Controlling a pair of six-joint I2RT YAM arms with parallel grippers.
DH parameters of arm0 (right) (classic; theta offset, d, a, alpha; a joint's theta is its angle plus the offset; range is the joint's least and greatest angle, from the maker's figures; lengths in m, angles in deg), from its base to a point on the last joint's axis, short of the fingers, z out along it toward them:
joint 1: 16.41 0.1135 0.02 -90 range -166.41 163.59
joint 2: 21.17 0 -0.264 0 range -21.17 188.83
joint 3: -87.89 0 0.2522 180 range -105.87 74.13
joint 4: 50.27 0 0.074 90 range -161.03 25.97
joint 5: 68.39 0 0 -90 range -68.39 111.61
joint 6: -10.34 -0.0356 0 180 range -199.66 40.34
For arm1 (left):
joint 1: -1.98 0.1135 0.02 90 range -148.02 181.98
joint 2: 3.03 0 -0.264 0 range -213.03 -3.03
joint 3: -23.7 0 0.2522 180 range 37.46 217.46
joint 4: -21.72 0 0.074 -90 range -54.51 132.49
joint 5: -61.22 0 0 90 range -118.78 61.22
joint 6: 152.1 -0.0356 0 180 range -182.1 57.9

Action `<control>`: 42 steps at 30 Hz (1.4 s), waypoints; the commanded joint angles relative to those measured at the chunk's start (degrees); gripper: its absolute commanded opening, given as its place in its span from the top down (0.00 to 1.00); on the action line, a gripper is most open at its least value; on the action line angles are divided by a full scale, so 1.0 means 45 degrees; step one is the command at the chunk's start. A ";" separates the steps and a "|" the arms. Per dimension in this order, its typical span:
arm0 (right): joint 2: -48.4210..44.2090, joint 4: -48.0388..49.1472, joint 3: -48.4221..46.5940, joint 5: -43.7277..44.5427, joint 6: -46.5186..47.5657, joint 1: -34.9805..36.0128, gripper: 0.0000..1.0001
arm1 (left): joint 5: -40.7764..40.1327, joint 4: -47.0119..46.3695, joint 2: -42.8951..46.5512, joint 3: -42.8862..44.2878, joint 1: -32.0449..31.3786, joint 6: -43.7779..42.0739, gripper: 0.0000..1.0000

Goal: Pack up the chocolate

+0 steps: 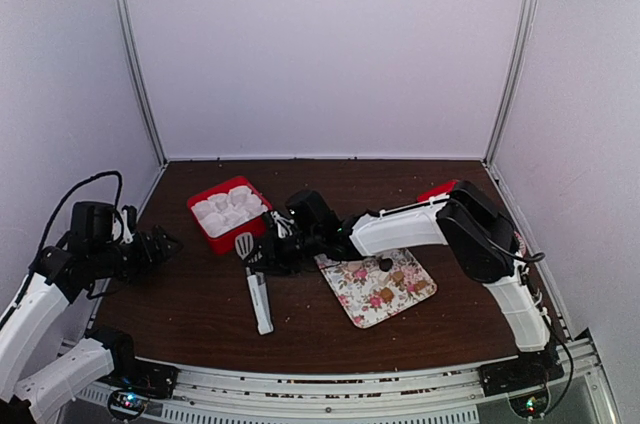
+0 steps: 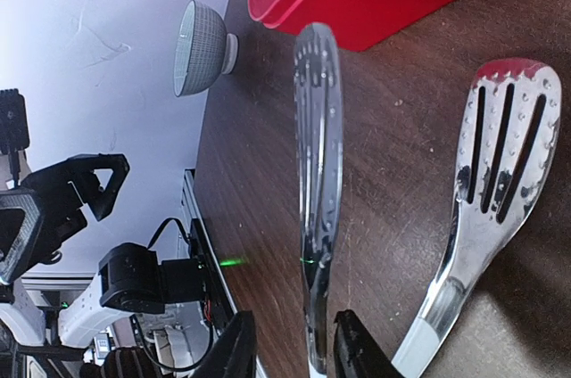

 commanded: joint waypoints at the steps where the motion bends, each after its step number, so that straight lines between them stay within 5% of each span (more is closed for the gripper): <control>1: 0.0426 0.1296 -0.0333 -0.0376 -0.0856 0.0013 0.71 | -0.0296 -0.0035 -0.0068 0.0504 -0.0046 0.0038 0.02; 12: 0.0605 0.1342 -0.0881 -0.0684 -0.1073 -0.0119 0.99 | -0.0251 -0.0005 -0.0389 0.0840 -0.0041 -0.0206 0.02; 24: -0.3025 0.4272 -0.0673 -0.1398 -0.2128 -0.1554 1.00 | 0.1462 -0.0653 -0.2025 0.3470 -0.0049 -0.1592 0.02; 30: -0.4931 0.6236 -0.0327 -0.1958 -0.2823 -0.2661 1.00 | 0.4499 -0.3099 -0.2548 0.4571 -0.0278 -0.0912 0.02; 35: -0.5944 0.7280 -0.0614 -0.2362 -0.3222 -0.3316 1.00 | 0.5739 -0.5988 -0.3284 0.5730 -0.1731 0.0477 0.02; 42: -0.6733 0.7486 -0.0532 -0.2381 -0.2921 -0.3245 1.00 | 0.4376 -0.8450 -0.5278 0.7603 -0.5352 0.1290 0.02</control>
